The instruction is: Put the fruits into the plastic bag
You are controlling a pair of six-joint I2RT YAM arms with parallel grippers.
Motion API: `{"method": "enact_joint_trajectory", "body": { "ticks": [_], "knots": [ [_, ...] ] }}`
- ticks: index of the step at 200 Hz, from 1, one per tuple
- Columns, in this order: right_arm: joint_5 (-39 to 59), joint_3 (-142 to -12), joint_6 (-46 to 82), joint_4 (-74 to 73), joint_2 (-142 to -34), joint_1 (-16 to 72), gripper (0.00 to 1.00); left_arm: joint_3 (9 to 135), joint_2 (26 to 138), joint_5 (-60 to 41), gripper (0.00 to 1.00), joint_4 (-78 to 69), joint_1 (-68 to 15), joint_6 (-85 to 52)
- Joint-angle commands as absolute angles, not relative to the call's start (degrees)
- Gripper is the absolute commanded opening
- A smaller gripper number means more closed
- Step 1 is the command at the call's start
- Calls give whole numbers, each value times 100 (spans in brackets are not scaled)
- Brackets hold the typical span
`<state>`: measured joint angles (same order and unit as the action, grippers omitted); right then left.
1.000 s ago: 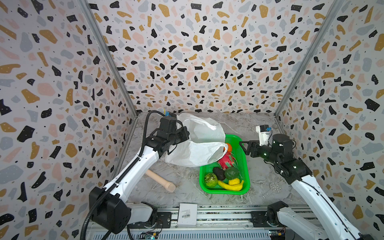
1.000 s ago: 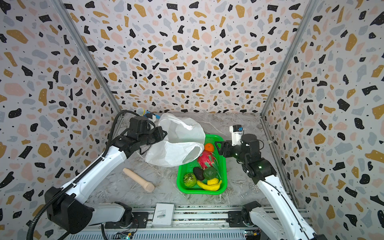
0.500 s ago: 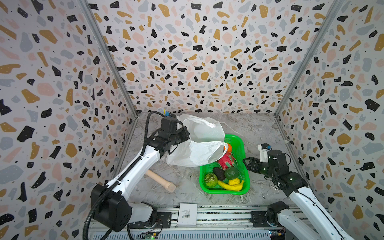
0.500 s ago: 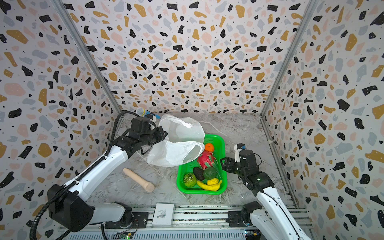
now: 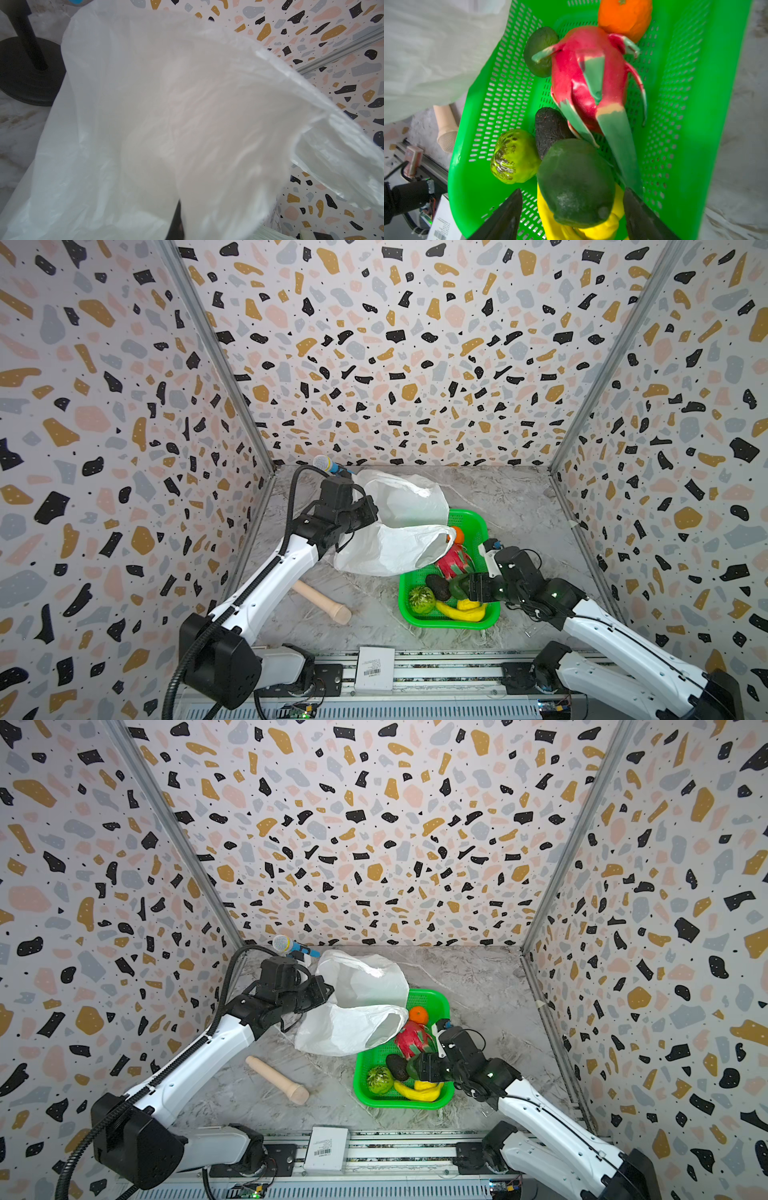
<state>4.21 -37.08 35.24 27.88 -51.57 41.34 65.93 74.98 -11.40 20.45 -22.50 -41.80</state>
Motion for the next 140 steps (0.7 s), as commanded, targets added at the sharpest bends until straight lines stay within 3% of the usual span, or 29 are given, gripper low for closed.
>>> {"method": "enact_joint_trajectory", "body": {
  "ticks": [1, 73, 140],
  "knots": [
    [1, -3999, 3527, 2961, -5264, 4352, 78, 6548, 7406, -1116, 0, 1861, -2207, -4211],
    [-483, -3897, 3823, 2950, -5123, 4272, 79, 6540, 7383, -1096, 0, 1890, -2207, -4212],
    [326, -3779, 3382, 2556, -5477, 4274, 79, 6570, 7415, -1142, 0, 1865, -2208, -4230]
  ]
}}
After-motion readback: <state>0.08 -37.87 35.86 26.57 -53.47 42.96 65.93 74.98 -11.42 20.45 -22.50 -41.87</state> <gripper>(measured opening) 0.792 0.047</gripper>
